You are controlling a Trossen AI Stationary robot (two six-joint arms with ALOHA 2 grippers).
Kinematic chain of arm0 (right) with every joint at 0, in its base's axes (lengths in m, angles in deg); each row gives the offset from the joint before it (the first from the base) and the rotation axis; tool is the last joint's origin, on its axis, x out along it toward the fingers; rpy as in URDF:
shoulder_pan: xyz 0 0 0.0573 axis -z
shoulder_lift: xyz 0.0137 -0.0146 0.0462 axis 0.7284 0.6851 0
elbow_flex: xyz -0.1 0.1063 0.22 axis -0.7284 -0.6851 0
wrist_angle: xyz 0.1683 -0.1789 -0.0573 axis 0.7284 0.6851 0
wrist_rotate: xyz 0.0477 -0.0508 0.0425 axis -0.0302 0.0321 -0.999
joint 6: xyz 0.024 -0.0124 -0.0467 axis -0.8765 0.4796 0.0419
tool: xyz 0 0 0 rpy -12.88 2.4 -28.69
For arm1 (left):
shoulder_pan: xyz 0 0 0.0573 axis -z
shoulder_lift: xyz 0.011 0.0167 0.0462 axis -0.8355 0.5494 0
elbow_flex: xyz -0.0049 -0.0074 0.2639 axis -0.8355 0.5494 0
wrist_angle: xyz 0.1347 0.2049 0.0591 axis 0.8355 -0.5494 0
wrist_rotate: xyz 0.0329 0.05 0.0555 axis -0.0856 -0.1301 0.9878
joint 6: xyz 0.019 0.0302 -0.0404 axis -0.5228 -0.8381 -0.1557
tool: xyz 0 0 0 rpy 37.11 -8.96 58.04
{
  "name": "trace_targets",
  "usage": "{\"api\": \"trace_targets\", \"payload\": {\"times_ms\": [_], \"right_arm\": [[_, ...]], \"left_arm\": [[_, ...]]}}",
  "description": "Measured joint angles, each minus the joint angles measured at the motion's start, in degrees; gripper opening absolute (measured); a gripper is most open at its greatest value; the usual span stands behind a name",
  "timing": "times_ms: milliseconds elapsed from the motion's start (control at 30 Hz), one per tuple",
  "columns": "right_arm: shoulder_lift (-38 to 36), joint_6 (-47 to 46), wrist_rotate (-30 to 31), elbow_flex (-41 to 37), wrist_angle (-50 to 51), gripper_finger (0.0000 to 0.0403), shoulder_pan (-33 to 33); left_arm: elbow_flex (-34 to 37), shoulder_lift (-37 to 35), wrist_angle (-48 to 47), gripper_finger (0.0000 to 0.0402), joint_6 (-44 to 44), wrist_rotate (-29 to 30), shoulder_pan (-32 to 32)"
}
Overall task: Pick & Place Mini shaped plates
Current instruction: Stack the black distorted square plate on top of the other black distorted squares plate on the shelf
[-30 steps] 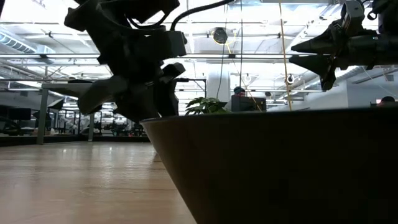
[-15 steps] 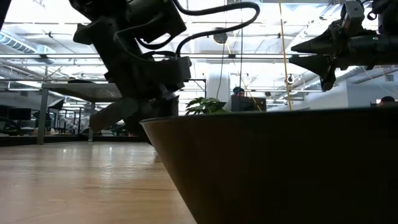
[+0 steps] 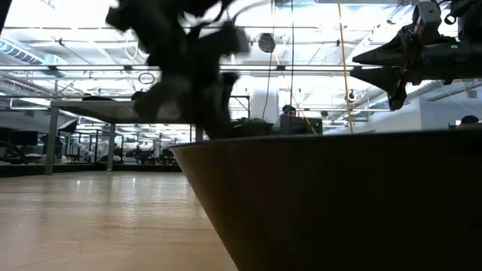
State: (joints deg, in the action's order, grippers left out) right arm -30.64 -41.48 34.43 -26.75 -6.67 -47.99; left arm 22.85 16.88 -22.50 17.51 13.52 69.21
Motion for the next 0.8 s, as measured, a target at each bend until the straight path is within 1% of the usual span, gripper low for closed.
{"api": "trace_targets", "payload": {"times_ms": [100, 200, 233, 300, 367, 433, 500, 667, 800], "right_arm": [[0.01, 0.0, 0.0, -0.01, -0.12, 0.013, 0.0], [0.09, -0.01, -0.02, 0.0, -0.2, 0.013, 0.0], [0.11, -0.01, -0.02, -0.02, -0.36, 0.013, 0.0], [0.46, 0.01, 0.02, 0.0, -0.13, 0.013, -0.01], [0.54, 0.01, -0.03, 0.0, -0.05, 0.013, 0.0], [1.29, -0.01, 0.08, -0.02, -0.12, 0.013, 0.0], [1.26, 0.01, -0.02, -0.01, -0.14, 0.013, 0.0], [2.56, 0.01, -0.06, 0.0, -0.25, 0.013, 0.0], [3.33, 0.01, -0.02, -0.02, -0.39, 0.013, 0.0]], "left_arm": [[-5.67, -0.9, 0.56, 0.0008, -5.66, -0.27, -1.1], [-10.88, -2.39, -0.36, 0.0008, -13.66, 1.27, -3.39], [-12.67, -3.15, -0.07, 0.0005, -15.49, 1.71, -4.53], [-15.92, -4.76, -2.44, 0.0004, -16.81, 3.25, -7.32], [-19.73, -5.91, -1.51, 0.0008, -15.59, 3.94, -10.16], [-21.91, -7.45, -3.7, 0.0009, -12.54, 4.55, -12.93], [-23.97, -8.88, -3.96, 0.0006, -10.18, 4.76, -15.32], [-24.98, -12.86, -11.28, 0.001, -8.19, 8.21, -21.04], [-24.88, -14.56, -19.46, 0.0006, -2.27, 10.81, -25.37]]}}
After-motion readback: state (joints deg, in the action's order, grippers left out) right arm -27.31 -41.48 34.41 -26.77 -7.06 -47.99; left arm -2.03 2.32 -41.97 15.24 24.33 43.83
